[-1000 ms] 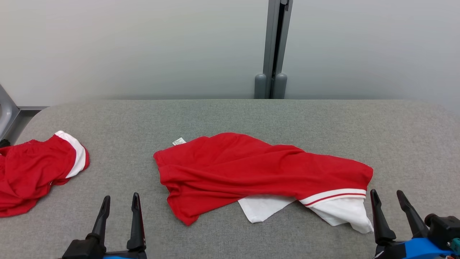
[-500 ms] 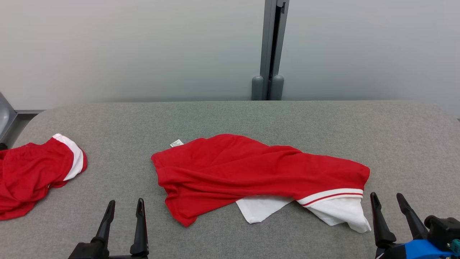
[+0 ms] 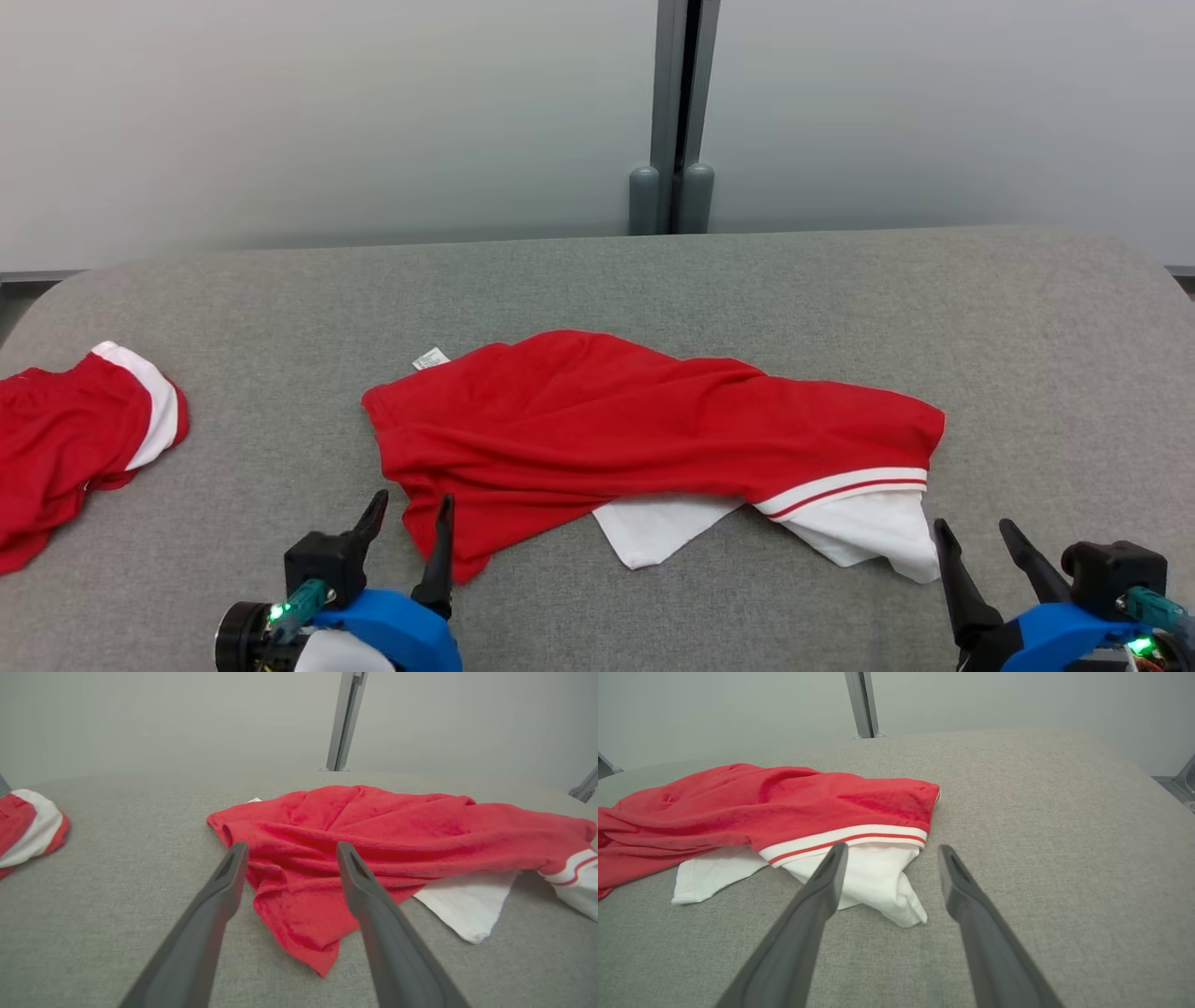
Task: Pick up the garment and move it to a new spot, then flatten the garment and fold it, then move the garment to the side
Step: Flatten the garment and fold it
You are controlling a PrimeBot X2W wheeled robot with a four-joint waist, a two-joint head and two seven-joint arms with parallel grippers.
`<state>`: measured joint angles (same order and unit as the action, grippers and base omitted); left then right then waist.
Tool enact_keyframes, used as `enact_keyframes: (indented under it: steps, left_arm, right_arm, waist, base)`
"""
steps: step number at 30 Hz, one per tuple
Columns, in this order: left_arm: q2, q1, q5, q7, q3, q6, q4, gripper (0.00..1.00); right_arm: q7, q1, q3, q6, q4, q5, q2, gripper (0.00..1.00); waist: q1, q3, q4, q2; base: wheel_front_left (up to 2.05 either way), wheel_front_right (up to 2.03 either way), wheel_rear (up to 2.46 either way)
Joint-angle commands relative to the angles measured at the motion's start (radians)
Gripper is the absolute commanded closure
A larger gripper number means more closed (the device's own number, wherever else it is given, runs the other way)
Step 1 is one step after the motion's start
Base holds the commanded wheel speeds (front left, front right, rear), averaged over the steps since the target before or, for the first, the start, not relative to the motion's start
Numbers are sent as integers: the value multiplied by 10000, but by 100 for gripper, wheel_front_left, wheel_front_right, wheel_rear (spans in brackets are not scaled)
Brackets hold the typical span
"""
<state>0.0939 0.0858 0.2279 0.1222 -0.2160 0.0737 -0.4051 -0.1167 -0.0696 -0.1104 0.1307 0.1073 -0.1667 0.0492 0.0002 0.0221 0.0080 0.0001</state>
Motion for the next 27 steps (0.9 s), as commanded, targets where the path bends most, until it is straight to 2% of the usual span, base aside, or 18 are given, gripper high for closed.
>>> enact_keyframes:
  steps: [1, 5, 10, 17, 18, 19, 20, 27]
  left_arm:
    - [-27, 162, 58, -87, 4, -89, -125, 0]
    - [-189, 929, 297, -773, 87, -451, -1275, 0]
    - [-311, 1623, 689, -1152, 356, -1112, -2146, 0]
    - [-357, 2364, 1076, -1295, 635, -1569, -3053, 0]
    - [-356, 2450, 1135, -1358, 671, -1603, -3184, 4]
    - [-353, 2560, 1162, -1317, 674, -1581, -3259, 83]
    - [-355, 2626, 1275, -1313, 729, -1564, -3347, 100]
    - [-283, 2625, 1435, -946, 804, -1425, -3392, 100]
  right_arm:
    - [-6, 152, 13, 1, -24, 33, 24, 0]
    - [-43, 359, 267, 1, 89, -82, 23, 0]
    - [129, 587, 518, 1, 214, -188, 23, 0]
    - [288, 705, 583, 1, 299, -234, 24, 0]
    - [307, 725, 586, 1, 311, -237, 24, 0]
    - [313, 754, 599, 1, 305, -237, 23, 0]
    - [316, 772, 600, 1, 304, -238, 23, 0]
    - [42, 706, 408, 1, 315, -317, 23, 0]
  waist:
    - [-2, 34, -40, -1]
    - [-2, 281, -309, -1]
    - [-2, 577, -591, -1]
    - [-2, 885, -771, -1]
    - [-2, 910, -786, -1]
    - [-2, 948, -808, -1]
    - [-2, 973, -820, -1]
    - [-2, 1120, -798, -1]
  base:
    - [0, 0, 0]
    - [0, 0, 0]
    - [0, 0, 0]
    - [0, 0, 0]
    - [0, 0, 0]
    - [0, 0, 0]
    - [0, 0, 0]
    - [0, 0, 0]
